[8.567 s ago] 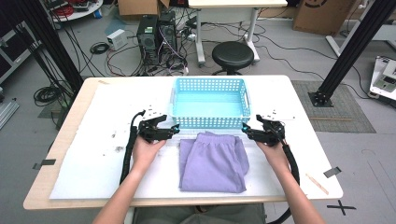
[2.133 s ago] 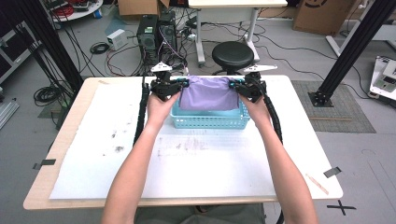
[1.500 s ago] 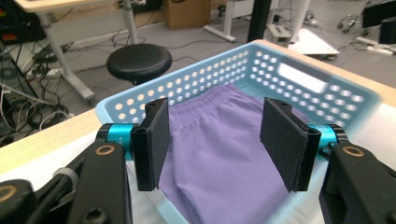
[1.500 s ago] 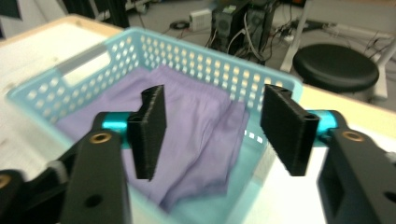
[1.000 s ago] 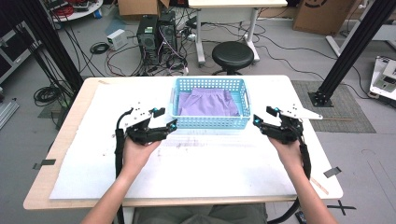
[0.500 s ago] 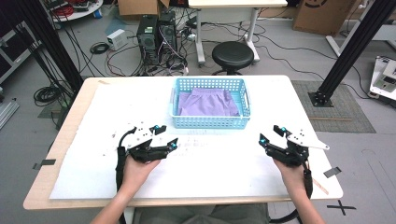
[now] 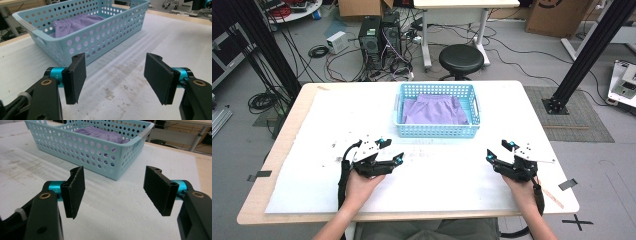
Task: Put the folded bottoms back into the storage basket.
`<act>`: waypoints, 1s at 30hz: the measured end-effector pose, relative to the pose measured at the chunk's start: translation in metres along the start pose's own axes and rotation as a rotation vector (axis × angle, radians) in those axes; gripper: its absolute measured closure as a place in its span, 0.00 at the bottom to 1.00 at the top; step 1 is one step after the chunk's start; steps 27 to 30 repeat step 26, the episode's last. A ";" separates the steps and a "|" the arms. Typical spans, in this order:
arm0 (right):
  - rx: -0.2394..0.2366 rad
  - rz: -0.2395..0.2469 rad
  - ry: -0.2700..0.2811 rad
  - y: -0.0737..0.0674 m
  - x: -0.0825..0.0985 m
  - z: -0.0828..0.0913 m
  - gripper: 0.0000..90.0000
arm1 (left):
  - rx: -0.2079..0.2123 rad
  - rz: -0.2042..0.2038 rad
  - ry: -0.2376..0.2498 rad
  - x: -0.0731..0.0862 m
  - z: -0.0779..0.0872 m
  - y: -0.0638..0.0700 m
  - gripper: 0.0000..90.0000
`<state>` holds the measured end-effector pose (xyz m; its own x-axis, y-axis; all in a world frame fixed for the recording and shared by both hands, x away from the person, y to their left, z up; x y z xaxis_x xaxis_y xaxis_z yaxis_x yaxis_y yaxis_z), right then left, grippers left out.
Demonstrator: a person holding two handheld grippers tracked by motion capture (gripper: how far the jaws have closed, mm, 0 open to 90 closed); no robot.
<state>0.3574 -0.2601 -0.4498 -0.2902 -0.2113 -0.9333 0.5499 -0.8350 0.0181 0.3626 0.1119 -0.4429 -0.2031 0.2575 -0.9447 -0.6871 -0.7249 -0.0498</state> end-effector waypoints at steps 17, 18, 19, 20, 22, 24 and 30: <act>0.019 -0.007 -0.013 0.008 0.004 -0.001 0.37 | -0.027 0.014 -0.026 0.005 0.001 -0.008 0.38; 0.019 -0.007 -0.014 0.008 0.004 -0.001 0.37 | -0.027 0.016 -0.027 0.006 0.001 -0.008 0.38; 0.021 -0.006 -0.012 0.009 0.004 -0.002 0.37 | -0.027 0.017 -0.027 0.006 0.001 -0.008 0.38; 0.021 -0.006 -0.012 0.008 0.004 -0.002 0.37 | -0.026 0.016 -0.027 0.006 0.001 -0.008 0.38; 0.018 -0.008 -0.013 0.008 0.004 -0.002 0.37 | -0.032 0.014 -0.033 0.006 0.001 -0.009 0.38; 0.015 -0.005 -0.014 0.009 0.004 -0.003 0.37 | -0.034 0.019 -0.033 0.006 0.000 -0.009 0.38; 0.008 -0.009 -0.021 0.009 0.005 -0.004 0.38 | -0.035 0.025 -0.030 0.006 -0.002 -0.010 0.38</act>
Point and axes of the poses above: each handheld gripper's, and its own axes: z roughly backward along the jaws, x roughly out of its underside, y roughly to its right, the point moved 7 cm from there along -z, roughly forward along the jaws, and after that the axes turned 4 degrees about -x, right-handed, at the moved point
